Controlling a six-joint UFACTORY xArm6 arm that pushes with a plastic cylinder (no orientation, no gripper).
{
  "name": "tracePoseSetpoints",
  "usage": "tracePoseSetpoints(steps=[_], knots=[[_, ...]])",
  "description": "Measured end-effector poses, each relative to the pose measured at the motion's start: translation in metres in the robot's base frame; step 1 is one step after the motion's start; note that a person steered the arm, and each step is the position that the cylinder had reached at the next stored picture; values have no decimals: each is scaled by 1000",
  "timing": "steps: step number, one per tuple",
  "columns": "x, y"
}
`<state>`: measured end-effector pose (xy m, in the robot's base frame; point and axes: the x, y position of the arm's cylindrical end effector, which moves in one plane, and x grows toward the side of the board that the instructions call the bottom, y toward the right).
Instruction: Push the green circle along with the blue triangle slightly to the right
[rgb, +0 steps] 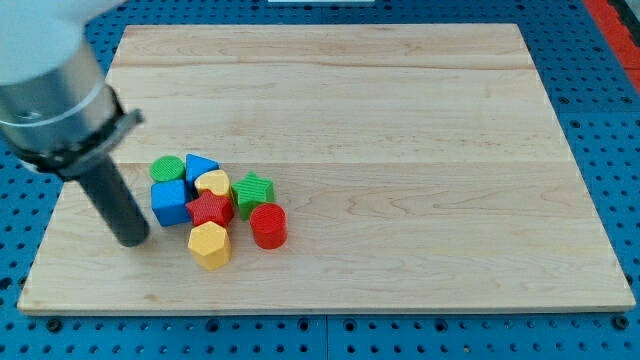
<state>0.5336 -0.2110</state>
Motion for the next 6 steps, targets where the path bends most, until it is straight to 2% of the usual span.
tracePoseSetpoints(steps=[2, 4, 5, 6], knots=[[-53, -12], [-62, 42], [-62, 31], [-91, 18]])
